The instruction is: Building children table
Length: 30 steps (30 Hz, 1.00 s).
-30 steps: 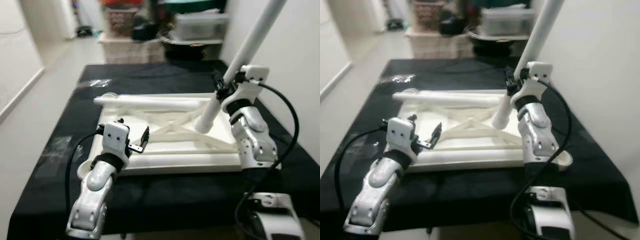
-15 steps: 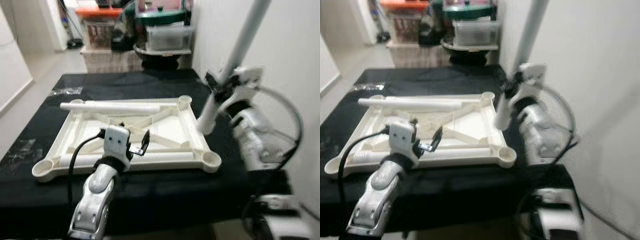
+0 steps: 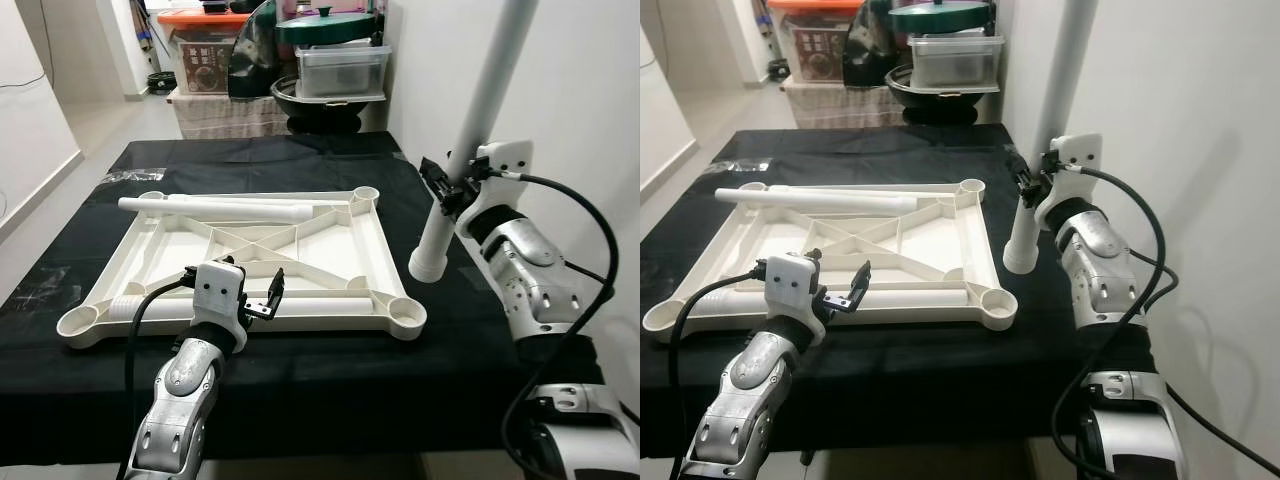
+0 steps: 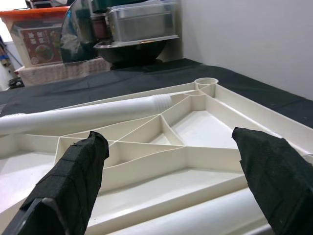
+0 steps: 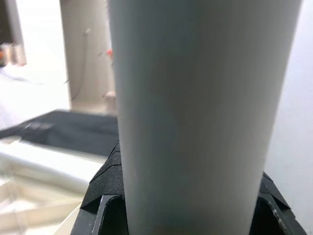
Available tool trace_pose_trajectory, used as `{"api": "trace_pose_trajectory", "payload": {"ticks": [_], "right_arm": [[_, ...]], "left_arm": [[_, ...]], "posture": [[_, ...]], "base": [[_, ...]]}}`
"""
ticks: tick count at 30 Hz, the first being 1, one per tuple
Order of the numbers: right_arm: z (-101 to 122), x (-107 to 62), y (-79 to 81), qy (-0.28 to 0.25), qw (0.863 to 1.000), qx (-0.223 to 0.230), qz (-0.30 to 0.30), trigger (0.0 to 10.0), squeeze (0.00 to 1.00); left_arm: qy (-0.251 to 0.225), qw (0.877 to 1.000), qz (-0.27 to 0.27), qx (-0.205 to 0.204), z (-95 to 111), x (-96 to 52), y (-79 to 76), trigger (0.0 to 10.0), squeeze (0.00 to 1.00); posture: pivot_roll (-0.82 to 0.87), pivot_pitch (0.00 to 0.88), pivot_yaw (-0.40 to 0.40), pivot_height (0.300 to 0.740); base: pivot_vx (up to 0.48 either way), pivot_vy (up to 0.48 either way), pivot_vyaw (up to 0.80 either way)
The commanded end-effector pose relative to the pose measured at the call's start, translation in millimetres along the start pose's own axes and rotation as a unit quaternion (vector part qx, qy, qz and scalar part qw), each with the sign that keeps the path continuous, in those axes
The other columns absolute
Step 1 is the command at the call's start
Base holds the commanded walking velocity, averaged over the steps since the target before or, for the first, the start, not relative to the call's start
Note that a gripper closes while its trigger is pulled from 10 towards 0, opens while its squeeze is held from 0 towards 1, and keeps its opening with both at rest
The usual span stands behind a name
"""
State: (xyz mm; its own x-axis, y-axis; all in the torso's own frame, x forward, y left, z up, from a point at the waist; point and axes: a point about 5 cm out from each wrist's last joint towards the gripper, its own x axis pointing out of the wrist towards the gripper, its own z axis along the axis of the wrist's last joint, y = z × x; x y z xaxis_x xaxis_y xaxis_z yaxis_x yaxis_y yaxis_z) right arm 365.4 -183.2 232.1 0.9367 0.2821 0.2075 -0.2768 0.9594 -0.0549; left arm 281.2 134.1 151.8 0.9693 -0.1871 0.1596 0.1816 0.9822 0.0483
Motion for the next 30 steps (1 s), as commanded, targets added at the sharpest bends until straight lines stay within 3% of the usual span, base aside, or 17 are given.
{"api": "trace_pose_trajectory", "payload": {"ticks": [1,6,17,22,26,30], "right_arm": [[-5.0,0.7,8.5,0.003,1.000,-0.029,0.010,10.0,0.00],[-6.0,1.2,7.2,0.004,1.000,-0.024,0.009,10.0,0.00],[18.4,-5.5,-34.5,0.003,0.999,-0.053,0.003,10.0,0.00],[21.7,-6.6,-42.5,0.004,0.997,-0.080,-0.005,10.0,0.00],[15.0,-9.9,-43.0,0.020,0.994,-0.109,0.002,10.0,0.00],[-1.7,-15.0,-30.6,0.044,0.992,-0.114,0.037,10.0,0.00]], "left_arm": [[-0.001,1.000,0.010,-0.003,-0.8,1.5,3.2,10.0,0.00],[-0.005,1.000,0.005,-0.007,0.0,1.3,2.2,10.0,0.00],[0.037,0.999,-0.006,-0.005,-18.5,-17.9,9.7,10.0,0.00],[0.052,0.998,-0.021,0.003,-24.9,-24.0,10.0,10.0,0.00],[0.056,0.998,-0.021,0.009,-27.7,-29.6,11.5,10.0,0.00],[0.057,0.998,-0.012,0.012,-28.5,-32.9,14.3,10.0,0.00]], "posture": [[-0.02,0.000,-0.034,0.740],[-0.02,0.000,-0.033,0.740],[-0.03,0.000,-0.039,0.740],[-0.03,0.000,-0.044,0.740],[-0.02,0.000,-0.048,0.740],[-0.02,0.000,-0.048,0.740]], "base": [[0.000,0.000,0.00],[0.000,0.000,0.00],[0.000,0.000,0.00],[0.000,0.000,0.00],[0.000,0.000,0.00],[0.000,0.000,0.00]]}}
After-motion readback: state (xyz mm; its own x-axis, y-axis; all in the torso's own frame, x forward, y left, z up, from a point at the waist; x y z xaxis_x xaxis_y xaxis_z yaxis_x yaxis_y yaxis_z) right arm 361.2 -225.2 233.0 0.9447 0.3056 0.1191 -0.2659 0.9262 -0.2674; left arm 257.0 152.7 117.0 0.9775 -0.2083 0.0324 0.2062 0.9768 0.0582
